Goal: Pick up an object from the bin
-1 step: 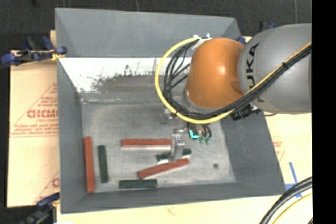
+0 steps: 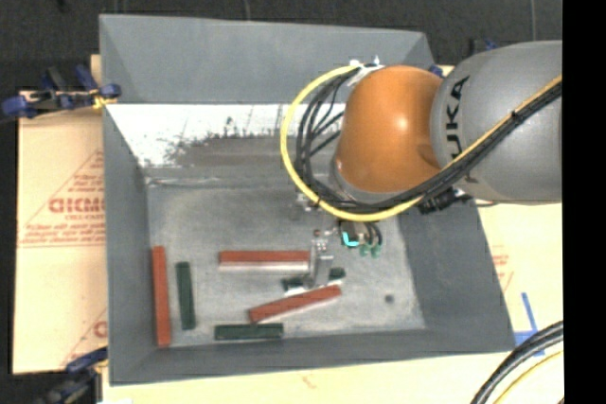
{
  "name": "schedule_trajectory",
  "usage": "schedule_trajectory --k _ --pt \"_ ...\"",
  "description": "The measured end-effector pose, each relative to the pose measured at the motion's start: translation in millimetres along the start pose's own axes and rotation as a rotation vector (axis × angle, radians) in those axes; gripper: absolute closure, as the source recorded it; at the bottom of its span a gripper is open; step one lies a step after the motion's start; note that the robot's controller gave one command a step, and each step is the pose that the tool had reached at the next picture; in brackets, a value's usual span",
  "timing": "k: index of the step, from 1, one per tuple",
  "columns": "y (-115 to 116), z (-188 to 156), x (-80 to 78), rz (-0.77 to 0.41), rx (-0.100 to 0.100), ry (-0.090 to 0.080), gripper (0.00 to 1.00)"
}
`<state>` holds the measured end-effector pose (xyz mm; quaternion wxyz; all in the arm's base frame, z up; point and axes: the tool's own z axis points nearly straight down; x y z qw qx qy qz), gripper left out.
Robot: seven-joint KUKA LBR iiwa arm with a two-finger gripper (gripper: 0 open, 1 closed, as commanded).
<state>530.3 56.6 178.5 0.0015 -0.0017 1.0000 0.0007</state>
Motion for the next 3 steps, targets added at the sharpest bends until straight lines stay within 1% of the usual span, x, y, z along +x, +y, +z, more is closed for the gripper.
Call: schedule_trajectory --k 1,2,3 --pt "-62.6 102.8 -22.3 0.310 -0.002 -0.001 1.00" --pt "-63.6 103.8 -21.7 0.312 0.000 0.000 0.00" --pt "-63.6 103.8 -21.6 0.312 0.000 0.000 0.00"
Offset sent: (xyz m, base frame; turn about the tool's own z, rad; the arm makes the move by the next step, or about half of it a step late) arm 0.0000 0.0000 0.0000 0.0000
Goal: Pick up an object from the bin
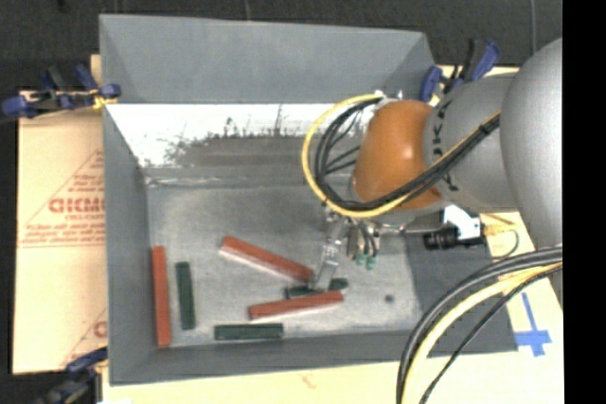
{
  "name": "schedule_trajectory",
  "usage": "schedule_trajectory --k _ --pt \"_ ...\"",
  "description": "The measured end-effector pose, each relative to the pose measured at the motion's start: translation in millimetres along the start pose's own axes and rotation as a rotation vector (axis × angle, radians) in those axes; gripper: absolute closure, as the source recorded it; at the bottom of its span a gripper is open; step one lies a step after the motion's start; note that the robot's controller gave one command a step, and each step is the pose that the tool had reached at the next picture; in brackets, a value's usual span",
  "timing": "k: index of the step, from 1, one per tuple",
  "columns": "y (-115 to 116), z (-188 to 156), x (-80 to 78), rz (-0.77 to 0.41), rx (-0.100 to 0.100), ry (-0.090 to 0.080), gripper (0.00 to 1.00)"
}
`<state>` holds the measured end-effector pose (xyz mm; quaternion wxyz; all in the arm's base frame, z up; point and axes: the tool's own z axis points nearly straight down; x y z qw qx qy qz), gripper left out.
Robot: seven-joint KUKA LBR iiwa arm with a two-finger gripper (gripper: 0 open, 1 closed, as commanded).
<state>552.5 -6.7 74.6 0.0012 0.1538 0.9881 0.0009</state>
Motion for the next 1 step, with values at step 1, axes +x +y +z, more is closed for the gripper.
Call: schedule_trajectory --k 1 --pt "27.1 0.6 86.2 -0.328 -0.001 -0.013 1.00"
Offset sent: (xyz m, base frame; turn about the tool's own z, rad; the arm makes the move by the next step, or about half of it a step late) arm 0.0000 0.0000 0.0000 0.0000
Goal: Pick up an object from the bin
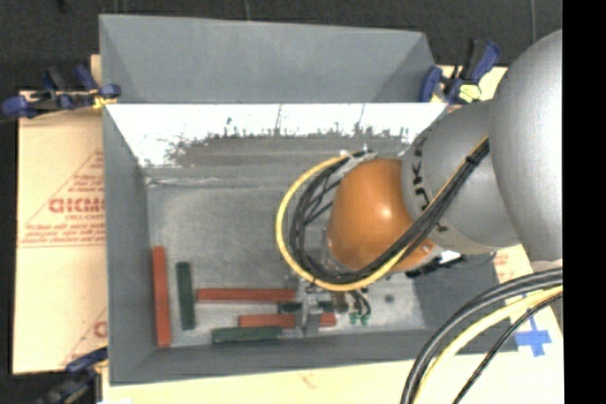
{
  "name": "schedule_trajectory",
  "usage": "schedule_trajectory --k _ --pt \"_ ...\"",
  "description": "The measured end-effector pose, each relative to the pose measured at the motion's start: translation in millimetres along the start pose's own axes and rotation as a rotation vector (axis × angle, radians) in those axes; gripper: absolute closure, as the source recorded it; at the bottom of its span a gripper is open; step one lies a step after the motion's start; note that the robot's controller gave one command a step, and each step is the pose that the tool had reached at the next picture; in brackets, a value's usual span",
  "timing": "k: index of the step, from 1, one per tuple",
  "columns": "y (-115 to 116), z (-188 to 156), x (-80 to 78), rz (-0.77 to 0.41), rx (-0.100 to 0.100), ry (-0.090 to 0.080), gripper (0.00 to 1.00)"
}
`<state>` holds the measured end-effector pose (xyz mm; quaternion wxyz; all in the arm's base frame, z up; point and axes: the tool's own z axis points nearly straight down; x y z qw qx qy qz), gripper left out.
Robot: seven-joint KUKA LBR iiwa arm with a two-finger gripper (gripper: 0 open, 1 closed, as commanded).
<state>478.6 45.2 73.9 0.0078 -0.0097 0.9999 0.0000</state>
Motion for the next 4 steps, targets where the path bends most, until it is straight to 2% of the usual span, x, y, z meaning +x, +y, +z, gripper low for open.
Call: schedule_trajectory --k 1,2,3,4 --pt "0 0 0.0 0.000 0.000 0.000 1.00" --pt "12 -33 -2.0 -0.201 0.000 0.019 1.00" --pt "28 -71 -11.4 -0.338 -0.002 0.013 1.00" --pt "26 -103 2.6 -0.180 -0.002 0.012 0.00"
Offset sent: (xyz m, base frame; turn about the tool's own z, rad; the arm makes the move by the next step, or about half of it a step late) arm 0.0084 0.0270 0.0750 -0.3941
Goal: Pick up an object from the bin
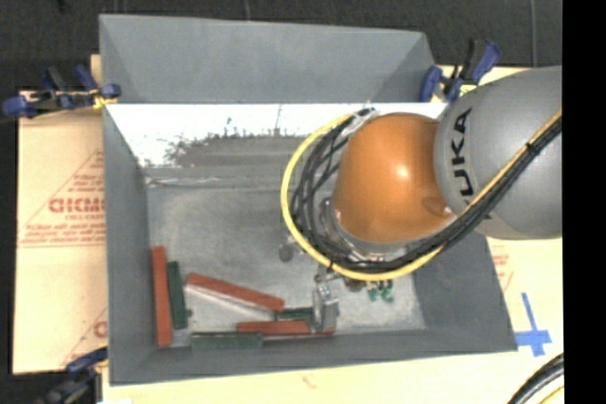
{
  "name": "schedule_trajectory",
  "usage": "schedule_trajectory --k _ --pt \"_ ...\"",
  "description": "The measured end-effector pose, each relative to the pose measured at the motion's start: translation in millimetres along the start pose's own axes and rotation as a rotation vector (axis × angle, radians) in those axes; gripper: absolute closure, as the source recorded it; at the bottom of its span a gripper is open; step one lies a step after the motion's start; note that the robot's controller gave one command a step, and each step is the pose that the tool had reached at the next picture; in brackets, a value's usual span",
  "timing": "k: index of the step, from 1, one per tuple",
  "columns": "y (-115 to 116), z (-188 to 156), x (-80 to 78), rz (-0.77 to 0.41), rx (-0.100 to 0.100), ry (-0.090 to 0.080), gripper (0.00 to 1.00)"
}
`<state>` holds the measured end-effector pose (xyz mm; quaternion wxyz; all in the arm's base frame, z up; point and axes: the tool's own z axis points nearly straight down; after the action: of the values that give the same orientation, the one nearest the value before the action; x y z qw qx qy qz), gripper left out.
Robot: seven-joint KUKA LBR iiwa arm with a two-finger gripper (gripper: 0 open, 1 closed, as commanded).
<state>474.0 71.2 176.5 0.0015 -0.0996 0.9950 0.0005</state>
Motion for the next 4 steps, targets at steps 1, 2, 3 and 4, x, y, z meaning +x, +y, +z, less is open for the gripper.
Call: schedule_trajectory --k 1,2,3,4 --pt "0 0 0.1 0.001 0.000 0.000 0.00" --pt "2 105 -22.7 -0.181 0.001 0.001 1.00" --pt "2 106 -22.7 -0.179 0.000 -0.001 0.00" --pt "2 106 -22.6 -0.179 0.000 -0.001 0.00"
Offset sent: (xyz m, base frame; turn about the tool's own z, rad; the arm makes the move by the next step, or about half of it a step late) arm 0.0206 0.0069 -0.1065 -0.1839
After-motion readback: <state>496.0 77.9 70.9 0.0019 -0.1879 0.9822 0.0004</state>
